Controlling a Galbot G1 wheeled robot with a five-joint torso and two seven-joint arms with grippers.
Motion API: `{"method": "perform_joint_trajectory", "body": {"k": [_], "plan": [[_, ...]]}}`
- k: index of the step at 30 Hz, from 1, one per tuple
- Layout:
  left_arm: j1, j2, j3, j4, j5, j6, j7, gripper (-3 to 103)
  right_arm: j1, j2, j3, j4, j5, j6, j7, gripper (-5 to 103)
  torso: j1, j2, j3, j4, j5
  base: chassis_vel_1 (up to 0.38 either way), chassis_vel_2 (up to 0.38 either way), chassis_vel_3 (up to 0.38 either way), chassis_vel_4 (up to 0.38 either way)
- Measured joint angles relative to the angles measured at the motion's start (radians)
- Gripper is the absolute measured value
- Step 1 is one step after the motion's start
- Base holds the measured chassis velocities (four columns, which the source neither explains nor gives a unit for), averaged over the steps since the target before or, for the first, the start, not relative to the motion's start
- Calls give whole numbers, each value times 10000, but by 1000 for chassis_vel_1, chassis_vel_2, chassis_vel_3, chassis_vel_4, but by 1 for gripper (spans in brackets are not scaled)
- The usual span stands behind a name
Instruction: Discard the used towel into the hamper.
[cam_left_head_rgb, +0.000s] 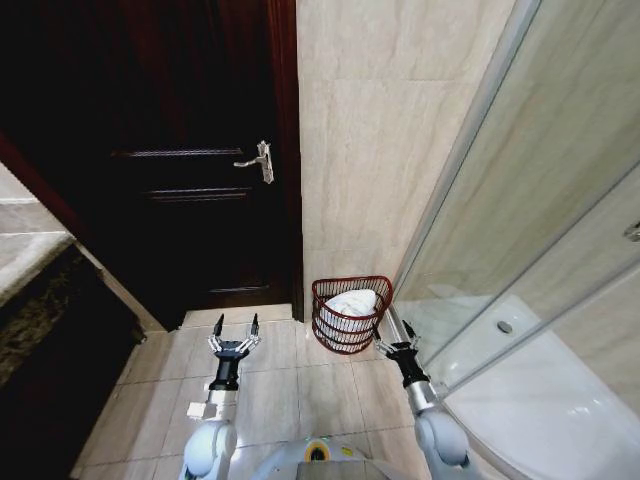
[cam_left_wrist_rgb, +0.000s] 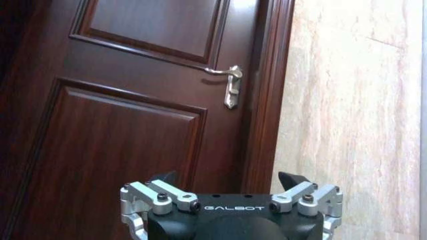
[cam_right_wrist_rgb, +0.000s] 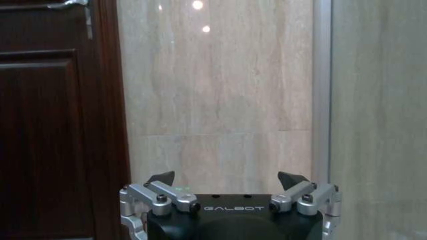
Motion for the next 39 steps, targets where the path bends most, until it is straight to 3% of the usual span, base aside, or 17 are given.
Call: {"method": "perform_joint_trajectory", "body": {"k": [39], "plan": [[95,188,15,53,-7,-37,99,100,-1042,-2,1,227,61,356,180,100,0,-1,0,0,2,28,-29,-25,26]]}}
